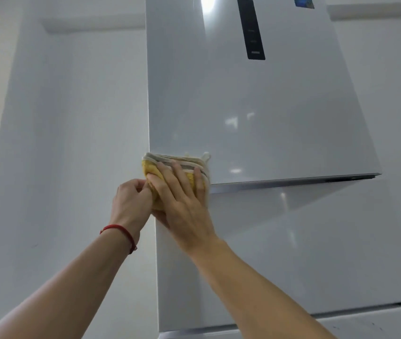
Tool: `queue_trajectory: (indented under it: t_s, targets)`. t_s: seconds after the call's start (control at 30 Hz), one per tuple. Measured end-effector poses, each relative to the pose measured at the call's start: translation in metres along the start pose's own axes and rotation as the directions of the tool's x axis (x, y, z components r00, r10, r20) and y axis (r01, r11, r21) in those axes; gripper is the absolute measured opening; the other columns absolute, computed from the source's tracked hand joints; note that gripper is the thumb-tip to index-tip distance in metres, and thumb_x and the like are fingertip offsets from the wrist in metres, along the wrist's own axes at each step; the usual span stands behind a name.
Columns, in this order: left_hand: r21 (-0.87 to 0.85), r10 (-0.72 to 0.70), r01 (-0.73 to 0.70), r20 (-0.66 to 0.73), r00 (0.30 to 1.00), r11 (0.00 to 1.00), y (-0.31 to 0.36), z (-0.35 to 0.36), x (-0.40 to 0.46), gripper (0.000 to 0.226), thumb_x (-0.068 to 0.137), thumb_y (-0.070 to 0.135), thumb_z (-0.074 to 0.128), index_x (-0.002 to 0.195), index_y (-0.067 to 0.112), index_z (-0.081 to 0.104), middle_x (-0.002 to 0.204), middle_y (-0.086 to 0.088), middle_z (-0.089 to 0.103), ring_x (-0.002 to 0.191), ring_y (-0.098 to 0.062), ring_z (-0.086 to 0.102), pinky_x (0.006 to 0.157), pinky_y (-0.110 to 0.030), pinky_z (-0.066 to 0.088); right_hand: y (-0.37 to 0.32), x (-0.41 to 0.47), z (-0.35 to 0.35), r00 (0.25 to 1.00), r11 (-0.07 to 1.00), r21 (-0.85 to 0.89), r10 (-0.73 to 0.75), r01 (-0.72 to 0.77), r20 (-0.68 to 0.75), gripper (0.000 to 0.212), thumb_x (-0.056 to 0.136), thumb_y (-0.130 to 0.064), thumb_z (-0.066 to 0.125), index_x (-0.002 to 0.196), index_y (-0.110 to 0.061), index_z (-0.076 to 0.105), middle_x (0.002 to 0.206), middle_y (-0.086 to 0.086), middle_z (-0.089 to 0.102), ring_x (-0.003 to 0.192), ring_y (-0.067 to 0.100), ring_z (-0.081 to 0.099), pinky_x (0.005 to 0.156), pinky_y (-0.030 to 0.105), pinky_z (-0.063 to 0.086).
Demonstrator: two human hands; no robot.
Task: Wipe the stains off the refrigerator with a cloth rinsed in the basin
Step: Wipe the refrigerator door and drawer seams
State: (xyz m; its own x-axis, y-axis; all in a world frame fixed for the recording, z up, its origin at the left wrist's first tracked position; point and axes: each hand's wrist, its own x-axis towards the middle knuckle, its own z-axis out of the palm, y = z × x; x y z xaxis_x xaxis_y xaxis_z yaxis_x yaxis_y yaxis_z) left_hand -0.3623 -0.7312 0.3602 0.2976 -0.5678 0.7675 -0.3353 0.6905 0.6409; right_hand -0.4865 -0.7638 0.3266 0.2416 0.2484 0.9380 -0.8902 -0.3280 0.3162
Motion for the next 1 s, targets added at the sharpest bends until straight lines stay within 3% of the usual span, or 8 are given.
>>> queue_trajectory:
  t_s: [0.07,0.13,0.23,0.47,0.63,0.8,0.9,1.0]
  targets:
    - [-0.050,-0.039,0.039,0.009,0.999,0.998,-0.003,0.004,0.003,0.024,0.088,0.023,0.053,0.085,0.008,0.071,0.092,-0.020,0.075,0.089,-0.034,0.072,0.085,-0.052,0.060,0.000,0.002,0.010,0.992,1.000,0.024,0.015,-0.019,0.124,0.060,0.104,-0.053,0.040,0.156,-0.023,0.043,0.170,-0.001,0.028,0.159,0.024,0.018,0.125,0.058,0.016]
    - [-0.042,-0.061,0.062,0.005,0.998,0.997,-0.010,0.010,0.011,0.023,0.094,0.025,0.056,0.087,0.009,0.072,0.096,-0.018,0.075,0.092,-0.035,0.071,0.086,-0.052,0.058,0.020,-0.003,0.014,0.988,0.997,-0.036,-0.062,0.067,0.142,0.055,0.106,-0.041,0.044,0.159,-0.028,0.038,0.171,-0.004,0.023,0.160,0.022,0.015,0.125,0.055,0.017]
    - [-0.016,-0.052,0.051,-0.020,0.998,0.999,-0.021,0.015,0.021,0.028,0.102,0.036,0.057,0.090,0.015,0.070,0.101,-0.009,0.074,0.090,-0.026,0.064,0.089,-0.047,0.054,0.053,-0.003,0.020,0.989,0.983,-0.119,-0.130,0.137,0.069,0.056,0.101,-0.016,0.051,0.153,-0.036,0.047,0.167,-0.009,0.034,0.155,0.016,0.029,0.123,0.048,0.028]
    - [0.008,0.008,-0.008,-0.001,1.000,1.000,-0.016,0.007,0.015,0.035,0.097,0.045,0.056,0.090,0.014,0.071,0.104,-0.014,0.074,0.107,-0.033,0.067,0.094,-0.058,0.055,0.045,0.007,0.023,0.986,0.988,-0.119,-0.116,0.103,-0.116,0.038,0.105,-0.019,0.048,0.133,-0.037,0.065,0.149,-0.007,0.058,0.139,0.018,0.053,0.111,0.047,0.043]
    - [0.025,0.052,-0.052,0.002,0.999,0.998,-0.003,-0.004,0.002,0.045,0.083,0.057,0.051,0.089,0.018,0.072,0.098,-0.007,0.075,0.103,-0.027,0.068,0.093,-0.056,0.056,0.042,0.014,0.013,0.962,0.978,-0.154,-0.170,0.138,-0.215,0.029,0.107,-0.018,0.048,0.132,-0.031,0.053,0.142,-0.003,0.062,0.133,0.023,0.058,0.107,0.049,0.044]
    - [0.056,0.049,-0.048,-0.008,0.999,0.997,-0.003,-0.004,-0.001,0.045,0.082,0.061,0.050,0.088,0.021,0.069,0.100,-0.007,0.072,0.106,-0.030,0.066,0.094,-0.058,0.055,0.111,-0.008,-0.020,0.971,0.959,-0.219,-0.210,0.182,-0.113,0.035,0.106,-0.012,0.048,0.137,-0.028,0.050,0.147,-0.002,0.060,0.137,0.021,0.056,0.111,0.050,0.042]
    - [0.063,0.038,-0.038,0.006,0.999,0.997,-0.007,-0.002,0.002,0.043,0.083,0.062,0.049,0.088,0.023,0.067,0.101,-0.003,0.072,0.106,-0.029,0.066,0.095,-0.058,0.055,0.182,-0.035,-0.055,0.987,0.953,-0.275,-0.150,0.127,-0.063,0.034,0.102,-0.008,0.060,0.133,-0.022,0.063,0.147,0.002,0.060,0.136,0.025,0.057,0.110,0.052,0.044]
    - [0.064,0.025,-0.025,0.003,1.000,0.998,-0.013,0.000,0.005,0.042,0.085,0.060,0.050,0.090,0.022,0.068,0.101,-0.001,0.072,0.107,-0.027,0.065,0.096,-0.058,0.054,0.235,-0.045,-0.084,0.983,0.928,-0.325,-0.182,0.182,0.031,0.031,0.101,-0.003,0.063,0.130,-0.013,0.067,0.139,0.009,0.063,0.128,0.032,0.061,0.109,0.054,0.045]
